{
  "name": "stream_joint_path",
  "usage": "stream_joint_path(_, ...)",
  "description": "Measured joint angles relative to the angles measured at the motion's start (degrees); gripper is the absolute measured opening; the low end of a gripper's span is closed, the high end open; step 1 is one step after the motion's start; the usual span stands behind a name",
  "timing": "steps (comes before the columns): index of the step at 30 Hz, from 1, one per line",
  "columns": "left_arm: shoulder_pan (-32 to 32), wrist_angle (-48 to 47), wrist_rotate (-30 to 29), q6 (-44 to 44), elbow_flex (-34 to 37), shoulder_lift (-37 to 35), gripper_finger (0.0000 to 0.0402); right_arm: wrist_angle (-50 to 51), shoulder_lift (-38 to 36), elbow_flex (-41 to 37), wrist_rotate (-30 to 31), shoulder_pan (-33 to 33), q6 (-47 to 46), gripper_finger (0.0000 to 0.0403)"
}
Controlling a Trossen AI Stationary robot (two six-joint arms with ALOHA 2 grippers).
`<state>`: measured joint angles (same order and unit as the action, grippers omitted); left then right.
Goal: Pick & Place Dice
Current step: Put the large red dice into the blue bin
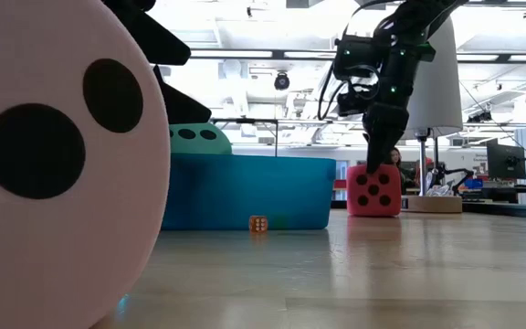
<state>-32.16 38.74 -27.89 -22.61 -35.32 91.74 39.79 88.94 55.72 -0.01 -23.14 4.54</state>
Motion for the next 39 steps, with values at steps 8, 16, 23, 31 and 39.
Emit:
stream_joint_path(8,0.0,0.0,0.01,-0.15,0.01,0.0,0.04,-0.11,3.01,0.35,-0.29,0.05,-0.07,0.0383)
stream_joint_path(16,0.0,-0.15,0.01,-0.15,0.01,0.0,0.04,-0.7,3.68,0.11,-1.38,0.17,-0.37,0.0383)
stream_joint_path(23,0.0,-0.17,0.03,-0.24,0.01,0.0,0.04,-2.14,3.73,-0.04,-0.33,0.55,-3.37,0.0383)
stream_joint_path(31,0.0,-0.22,0.02,-1.03,-0.01,0.0,0.04,-3.32,3.86,-0.14,-0.52,0.57,-9.44,0.0383)
stream_joint_path(39,0.0,-0.22,0.04,-1.03,0.01,0.0,0.04,-4.1,3.93,-0.17,-2.99,0.42,-5.98,0.0382)
